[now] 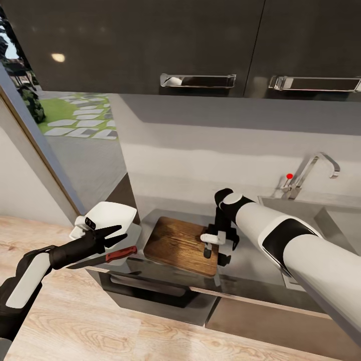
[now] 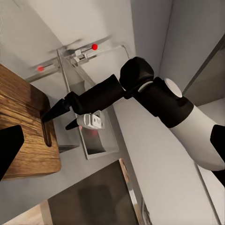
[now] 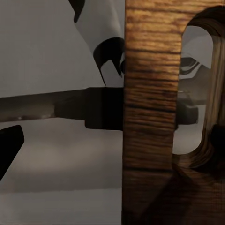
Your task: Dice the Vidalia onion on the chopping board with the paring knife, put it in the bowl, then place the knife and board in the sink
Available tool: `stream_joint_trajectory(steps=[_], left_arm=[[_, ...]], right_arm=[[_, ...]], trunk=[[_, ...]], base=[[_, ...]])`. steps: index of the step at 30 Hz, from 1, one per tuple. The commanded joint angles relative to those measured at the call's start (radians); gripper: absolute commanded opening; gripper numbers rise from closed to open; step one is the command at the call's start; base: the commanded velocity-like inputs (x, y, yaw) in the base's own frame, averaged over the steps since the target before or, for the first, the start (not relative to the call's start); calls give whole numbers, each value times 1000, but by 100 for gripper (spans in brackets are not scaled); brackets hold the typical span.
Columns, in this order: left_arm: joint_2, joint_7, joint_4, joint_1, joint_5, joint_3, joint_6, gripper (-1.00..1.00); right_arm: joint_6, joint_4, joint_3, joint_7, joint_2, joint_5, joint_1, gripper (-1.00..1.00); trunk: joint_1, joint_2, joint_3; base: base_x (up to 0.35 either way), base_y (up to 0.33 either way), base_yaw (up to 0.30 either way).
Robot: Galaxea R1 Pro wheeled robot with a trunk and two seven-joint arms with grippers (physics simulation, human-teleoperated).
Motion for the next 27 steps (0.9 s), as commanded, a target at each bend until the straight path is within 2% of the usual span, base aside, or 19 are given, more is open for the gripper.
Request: stream_joint_trajectory(steps=[1, 27], left_arm=[[0, -4, 0, -1, -2, 0, 4, 100], [5, -4, 1, -1, -1, 0, 4, 100]], right_arm=[[0, 0, 0, 8, 1, -9, -2, 100], [0, 22, 0, 9, 1, -9, -2, 100]], trunk=[[1, -2, -2], [1, -2, -2]], base=[[0, 0, 0], [0, 0, 0]])
